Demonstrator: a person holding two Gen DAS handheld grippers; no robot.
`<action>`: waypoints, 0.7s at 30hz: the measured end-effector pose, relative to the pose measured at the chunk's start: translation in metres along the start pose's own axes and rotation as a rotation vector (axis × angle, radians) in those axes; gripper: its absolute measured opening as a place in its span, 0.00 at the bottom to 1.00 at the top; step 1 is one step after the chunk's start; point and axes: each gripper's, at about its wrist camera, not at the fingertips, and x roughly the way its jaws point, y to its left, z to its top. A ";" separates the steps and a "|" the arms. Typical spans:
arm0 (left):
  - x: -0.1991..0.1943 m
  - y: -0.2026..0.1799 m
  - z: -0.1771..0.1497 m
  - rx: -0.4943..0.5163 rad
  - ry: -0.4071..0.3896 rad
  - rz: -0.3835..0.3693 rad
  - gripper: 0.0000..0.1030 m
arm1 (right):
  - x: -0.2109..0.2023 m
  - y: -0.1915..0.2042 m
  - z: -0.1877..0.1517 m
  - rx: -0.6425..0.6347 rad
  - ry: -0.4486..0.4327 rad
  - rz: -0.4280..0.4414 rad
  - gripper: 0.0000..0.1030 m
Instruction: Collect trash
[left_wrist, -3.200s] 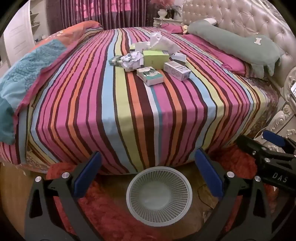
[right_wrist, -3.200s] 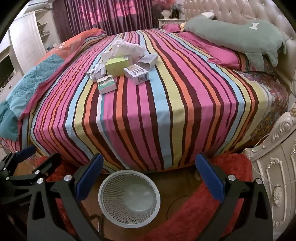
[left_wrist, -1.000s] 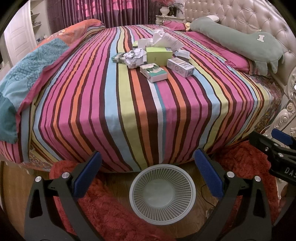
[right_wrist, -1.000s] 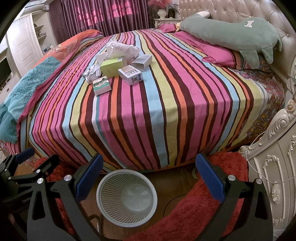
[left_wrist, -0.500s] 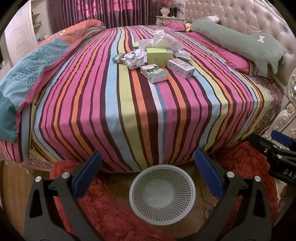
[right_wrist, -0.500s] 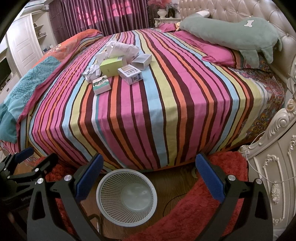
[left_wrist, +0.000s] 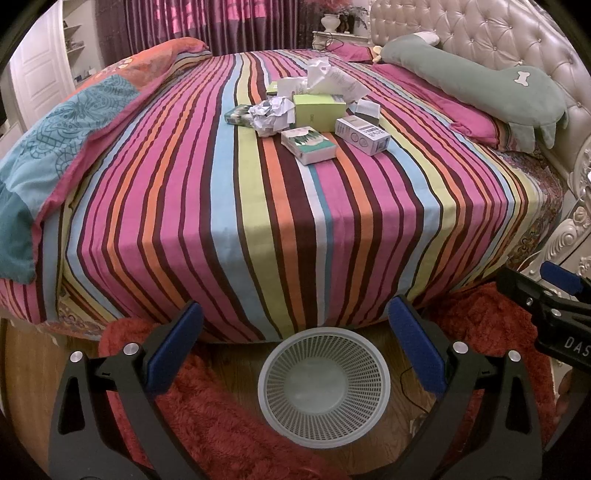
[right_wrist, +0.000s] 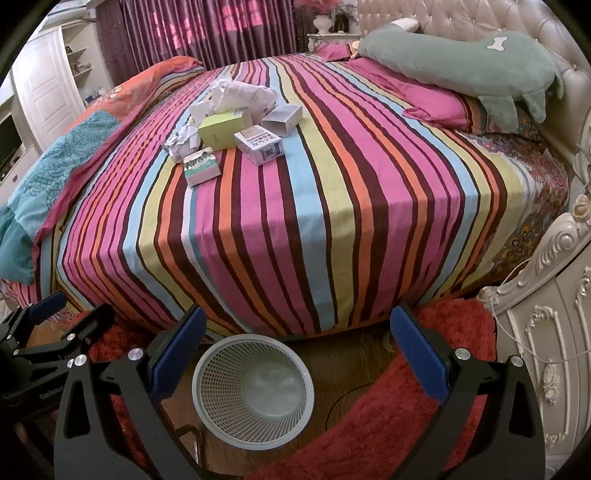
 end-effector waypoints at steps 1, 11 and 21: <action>0.000 0.000 0.000 -0.001 0.001 0.000 0.94 | 0.000 0.000 0.000 -0.001 0.000 0.000 0.93; 0.005 0.002 0.002 -0.014 0.010 -0.010 0.94 | 0.003 -0.002 0.002 -0.004 -0.006 0.004 0.93; 0.029 0.006 0.026 -0.059 0.032 -0.044 0.94 | 0.024 -0.010 0.015 0.022 0.026 0.009 0.93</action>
